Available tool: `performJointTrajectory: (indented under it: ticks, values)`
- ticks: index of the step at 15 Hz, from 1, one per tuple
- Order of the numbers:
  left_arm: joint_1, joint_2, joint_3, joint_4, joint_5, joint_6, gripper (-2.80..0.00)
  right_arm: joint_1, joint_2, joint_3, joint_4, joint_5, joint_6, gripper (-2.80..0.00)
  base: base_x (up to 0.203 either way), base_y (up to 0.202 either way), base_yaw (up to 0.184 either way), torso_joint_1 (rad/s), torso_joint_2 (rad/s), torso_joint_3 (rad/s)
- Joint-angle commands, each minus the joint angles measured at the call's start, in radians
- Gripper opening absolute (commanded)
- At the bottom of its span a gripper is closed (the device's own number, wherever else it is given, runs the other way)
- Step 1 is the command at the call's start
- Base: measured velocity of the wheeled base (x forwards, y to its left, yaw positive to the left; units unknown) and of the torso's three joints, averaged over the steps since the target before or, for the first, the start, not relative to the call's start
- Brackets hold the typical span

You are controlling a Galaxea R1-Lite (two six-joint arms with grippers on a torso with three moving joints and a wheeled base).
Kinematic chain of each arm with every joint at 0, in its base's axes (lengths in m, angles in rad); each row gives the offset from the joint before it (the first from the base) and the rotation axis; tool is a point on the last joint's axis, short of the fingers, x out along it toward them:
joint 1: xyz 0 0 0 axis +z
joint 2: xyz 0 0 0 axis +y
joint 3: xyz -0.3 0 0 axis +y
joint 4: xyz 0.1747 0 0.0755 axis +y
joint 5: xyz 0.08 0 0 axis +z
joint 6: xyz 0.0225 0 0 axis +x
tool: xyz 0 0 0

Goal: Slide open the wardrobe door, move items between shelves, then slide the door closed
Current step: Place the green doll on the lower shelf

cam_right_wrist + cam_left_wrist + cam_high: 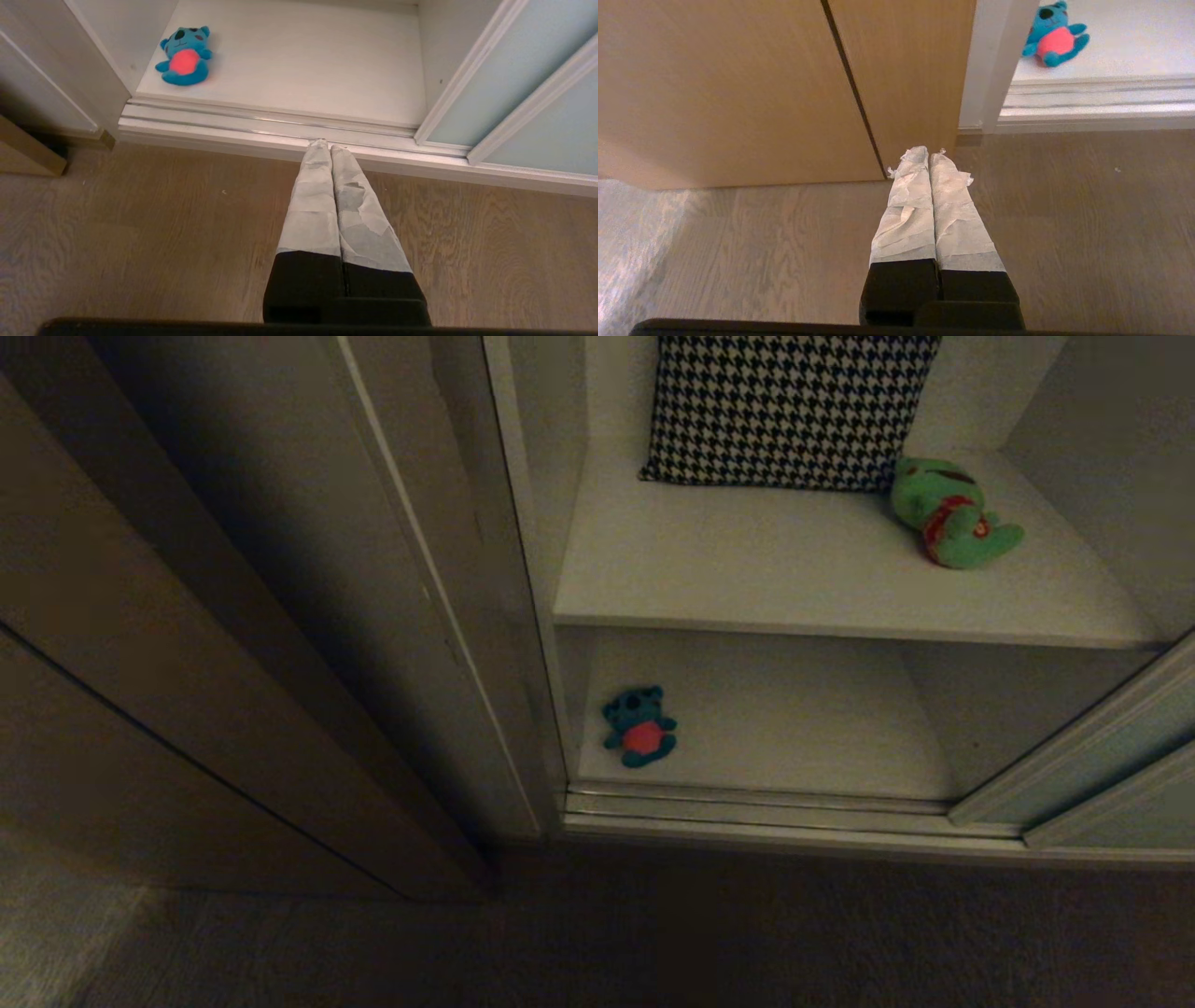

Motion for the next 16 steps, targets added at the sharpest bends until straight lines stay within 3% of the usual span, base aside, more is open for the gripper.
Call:
performJointTrajectory:
  ticks: [1, 16]
  values:
    - [-0.001, 0.001, 0.0, 0.0, 0.0, -0.006, -2.8, 0.0, -0.003, 0.002, 0.0, -0.001, -0.001, -2.8, 0.0, 0.0, 0.0, 0.0, 0.0, 0.0]
    - [-0.001, 0.001, -0.001, 0.0, 0.006, -0.024, -2.8, 0.001, -0.002, 0.002, 0.0, -0.001, 0.001, -2.8, 0.0, 0.0, 0.0, 0.0, 0.0, 0.0]
